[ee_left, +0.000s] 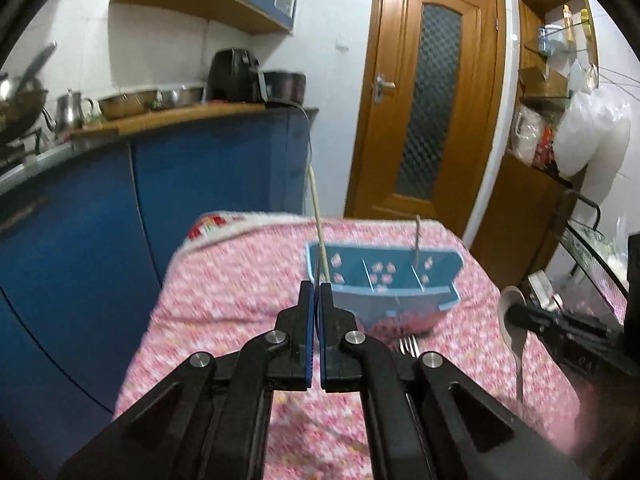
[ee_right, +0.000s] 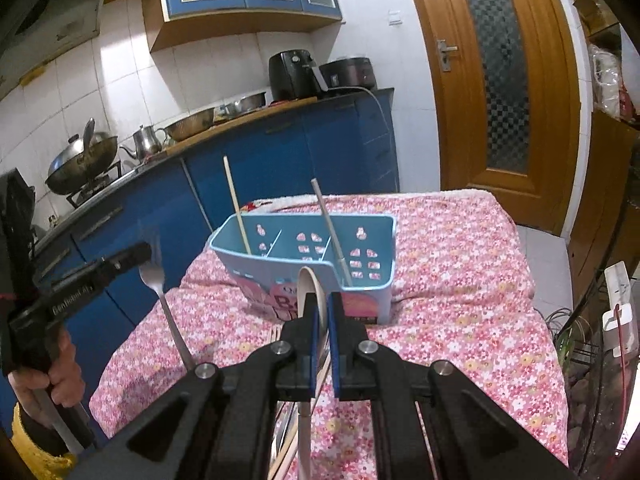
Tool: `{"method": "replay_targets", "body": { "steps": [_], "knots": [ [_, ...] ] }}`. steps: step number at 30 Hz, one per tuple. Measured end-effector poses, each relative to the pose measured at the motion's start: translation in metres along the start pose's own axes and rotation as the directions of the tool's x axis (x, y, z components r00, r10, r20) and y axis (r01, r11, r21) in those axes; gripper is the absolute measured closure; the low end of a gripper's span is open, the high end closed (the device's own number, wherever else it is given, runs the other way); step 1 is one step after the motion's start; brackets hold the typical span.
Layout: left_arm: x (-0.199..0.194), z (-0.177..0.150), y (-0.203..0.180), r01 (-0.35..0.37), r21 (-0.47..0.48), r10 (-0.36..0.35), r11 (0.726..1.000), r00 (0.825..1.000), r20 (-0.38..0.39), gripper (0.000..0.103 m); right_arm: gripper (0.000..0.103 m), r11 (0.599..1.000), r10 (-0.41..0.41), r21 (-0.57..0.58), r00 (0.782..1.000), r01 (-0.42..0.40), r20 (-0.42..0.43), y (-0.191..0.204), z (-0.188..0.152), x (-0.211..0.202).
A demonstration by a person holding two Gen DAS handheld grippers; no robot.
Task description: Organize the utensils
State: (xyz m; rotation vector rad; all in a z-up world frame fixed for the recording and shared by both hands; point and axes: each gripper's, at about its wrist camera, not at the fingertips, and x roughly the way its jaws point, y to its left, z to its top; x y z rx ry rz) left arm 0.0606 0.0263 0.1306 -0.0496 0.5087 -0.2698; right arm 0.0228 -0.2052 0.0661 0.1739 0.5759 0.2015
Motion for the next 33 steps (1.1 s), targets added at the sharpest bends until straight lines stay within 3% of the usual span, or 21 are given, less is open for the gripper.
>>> {"method": "replay_targets", "body": {
  "steps": [7,15,25,33],
  "knots": [
    [-0.015,0.033,0.002,-0.081,0.017,0.078,0.997,0.989,0.125,0.103,0.097,1.000,0.004,0.003,1.000,-0.004,0.003,0.000,0.003,0.002],
    [-0.023,0.067,0.003,-0.182,0.000,0.177,0.983,0.956,0.234,0.103,0.097,1.000,0.006,0.010,1.000,-0.006,0.015,-0.002,0.007,0.004],
    [0.003,0.094,0.000,-0.254,0.003,0.245,0.967,0.936,0.253,0.103,0.097,1.000,0.003,-0.022,0.995,-0.001,0.098,0.000,0.033,0.002],
    [0.034,0.106,-0.014,-0.301,0.058,0.275,0.952,0.922,0.273,0.103,0.097,0.996,-0.023,-0.082,0.983,0.038,0.183,0.008,0.062,0.006]
  ]
}}
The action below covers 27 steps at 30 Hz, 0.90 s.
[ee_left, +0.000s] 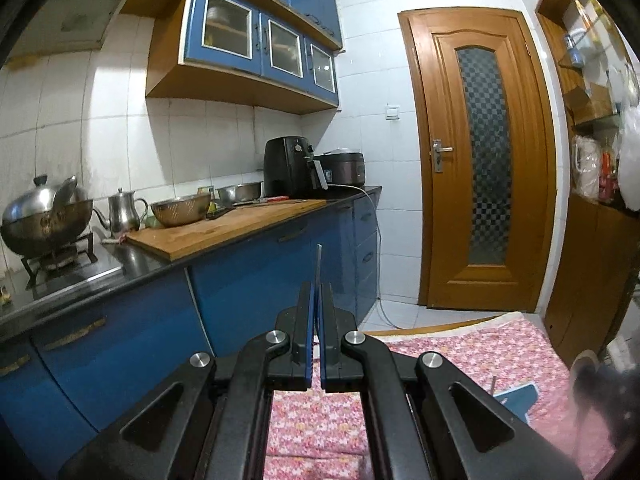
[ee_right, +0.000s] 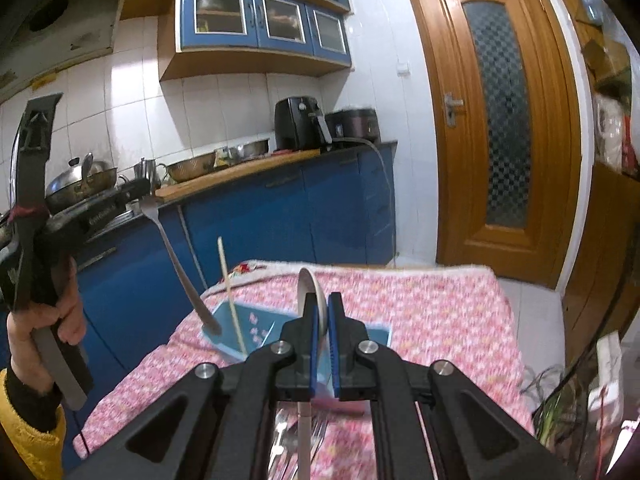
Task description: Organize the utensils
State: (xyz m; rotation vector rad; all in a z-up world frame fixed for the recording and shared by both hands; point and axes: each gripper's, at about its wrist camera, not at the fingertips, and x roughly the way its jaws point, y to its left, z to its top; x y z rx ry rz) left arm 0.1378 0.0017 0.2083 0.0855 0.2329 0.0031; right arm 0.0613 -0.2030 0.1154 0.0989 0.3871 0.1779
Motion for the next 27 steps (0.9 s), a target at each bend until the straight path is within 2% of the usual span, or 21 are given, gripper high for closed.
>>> {"method": "replay_targets", "body": {
  "steps": [9,13,15,19,27],
  "knots": [
    [0.022,-0.020,-0.024,0.002,0.074,0.000,0.997,1.000,-0.025,0.103,0.097,0.997,-0.067,-0.017,0.983,0.071,0.171,-0.004,0.021,0.027],
    [0.031,-0.030,-0.030,0.016,0.076,-0.013,0.997,0.999,-0.043,0.103,0.097,0.993,-0.111,-0.013,0.964,0.118,0.242,-0.008,0.023,0.043],
    [0.036,-0.034,-0.033,0.022,0.076,-0.018,0.997,0.999,-0.052,0.103,0.097,0.987,-0.149,-0.010,0.948,0.159,0.281,-0.011,0.019,0.053],
    [0.044,-0.046,-0.038,0.040,0.073,-0.034,0.997,0.997,-0.072,0.103,0.097,0.978,-0.199,-0.002,0.937,0.209,0.287,-0.019,0.006,0.077],
    [0.052,-0.068,-0.044,0.094,0.036,-0.090,0.995,0.991,-0.100,0.103,0.096,0.986,-0.166,0.062,0.959,0.156,0.230,-0.041,-0.016,0.089]
  ]
}}
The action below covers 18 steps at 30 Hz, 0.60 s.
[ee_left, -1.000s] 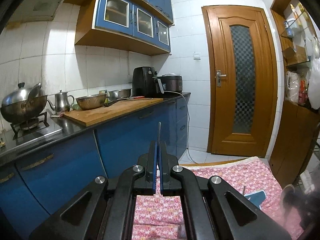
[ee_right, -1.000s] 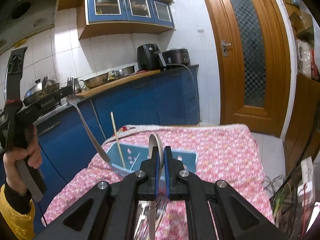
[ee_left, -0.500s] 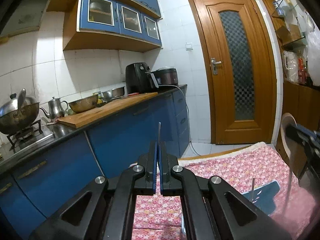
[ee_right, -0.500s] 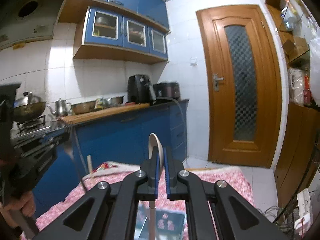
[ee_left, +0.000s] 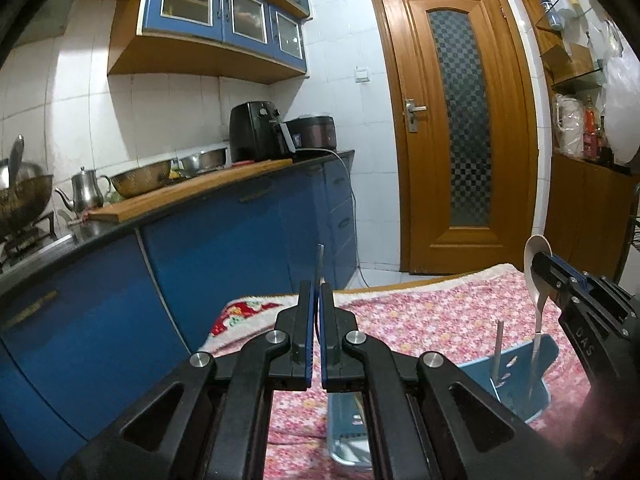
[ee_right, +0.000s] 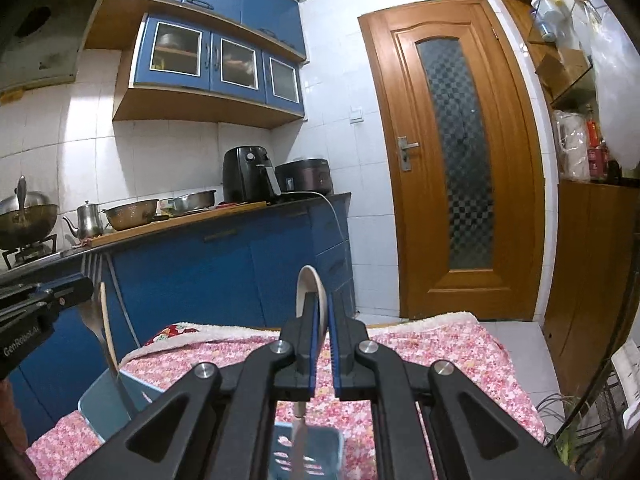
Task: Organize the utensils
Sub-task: 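Lower the fork and spoon into the holder and open both tools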
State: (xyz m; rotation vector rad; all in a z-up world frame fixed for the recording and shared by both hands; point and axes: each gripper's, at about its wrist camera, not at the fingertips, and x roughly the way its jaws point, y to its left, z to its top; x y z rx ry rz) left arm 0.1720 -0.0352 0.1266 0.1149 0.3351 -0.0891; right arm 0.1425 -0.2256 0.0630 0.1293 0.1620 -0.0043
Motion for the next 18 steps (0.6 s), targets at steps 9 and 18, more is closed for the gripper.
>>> {"method": "replay_targets", "body": {
  "steps": [9,18],
  "knots": [
    [-0.002,-0.008,-0.003,0.029,-0.029,-0.029,0.999,1.000,0.004,0.102,0.096,0.996,0.069,-0.060,0.997,-0.072,-0.045,0.011,-0.008,-0.006],
    [-0.010,-0.007,-0.001,0.075,-0.066,-0.076,0.995,0.997,-0.017,0.071,0.070,0.988,0.149,-0.031,0.985,-0.152,-0.091,0.014,-0.010,-0.013]
  ]
}}
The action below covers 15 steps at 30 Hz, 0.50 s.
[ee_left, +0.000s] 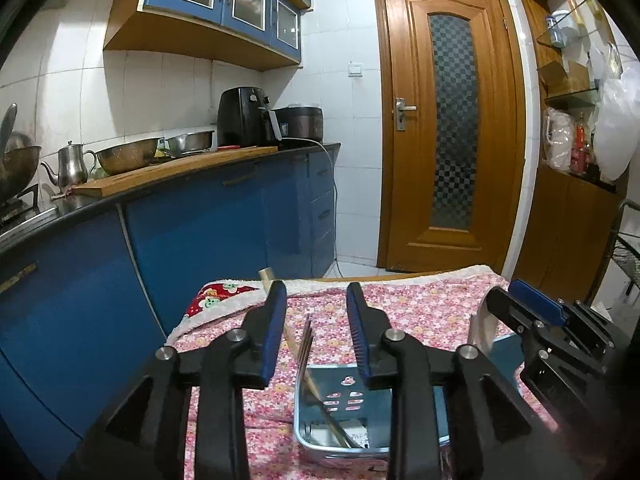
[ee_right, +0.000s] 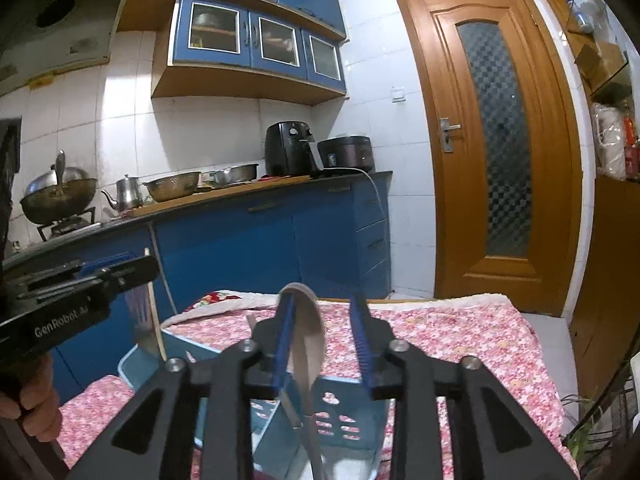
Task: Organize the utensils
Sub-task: 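Lower the fork and spoon into the holder and open both tools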
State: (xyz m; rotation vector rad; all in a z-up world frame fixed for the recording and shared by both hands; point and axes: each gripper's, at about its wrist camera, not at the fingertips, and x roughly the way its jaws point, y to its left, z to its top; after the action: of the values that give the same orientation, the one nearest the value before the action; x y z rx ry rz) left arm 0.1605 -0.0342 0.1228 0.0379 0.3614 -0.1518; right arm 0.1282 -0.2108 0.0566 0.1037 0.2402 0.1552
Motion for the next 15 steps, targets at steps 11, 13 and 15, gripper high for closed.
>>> {"method": "replay_targets", "body": {
  "steps": [11,13,15],
  "knots": [
    [-0.026,0.004,-0.002,0.024,0.001,-0.024,1.000,1.000,0.005,0.068,0.068,1.000,-0.008,0.003,1.000,0.008,0.007,0.004,0.010,-0.030],
    [-0.033,0.002,-0.001,0.031,0.001,-0.031,1.000,1.000,0.001,0.068,0.068,1.000,-0.008,-0.002,1.000,0.008,0.003,0.006,0.010,-0.036],
    [-0.039,0.001,-0.002,0.032,0.003,-0.032,0.999,0.999,-0.001,0.068,0.068,1.000,-0.007,-0.002,1.000,0.007,-0.004,0.008,0.011,-0.041]
  ]
}}
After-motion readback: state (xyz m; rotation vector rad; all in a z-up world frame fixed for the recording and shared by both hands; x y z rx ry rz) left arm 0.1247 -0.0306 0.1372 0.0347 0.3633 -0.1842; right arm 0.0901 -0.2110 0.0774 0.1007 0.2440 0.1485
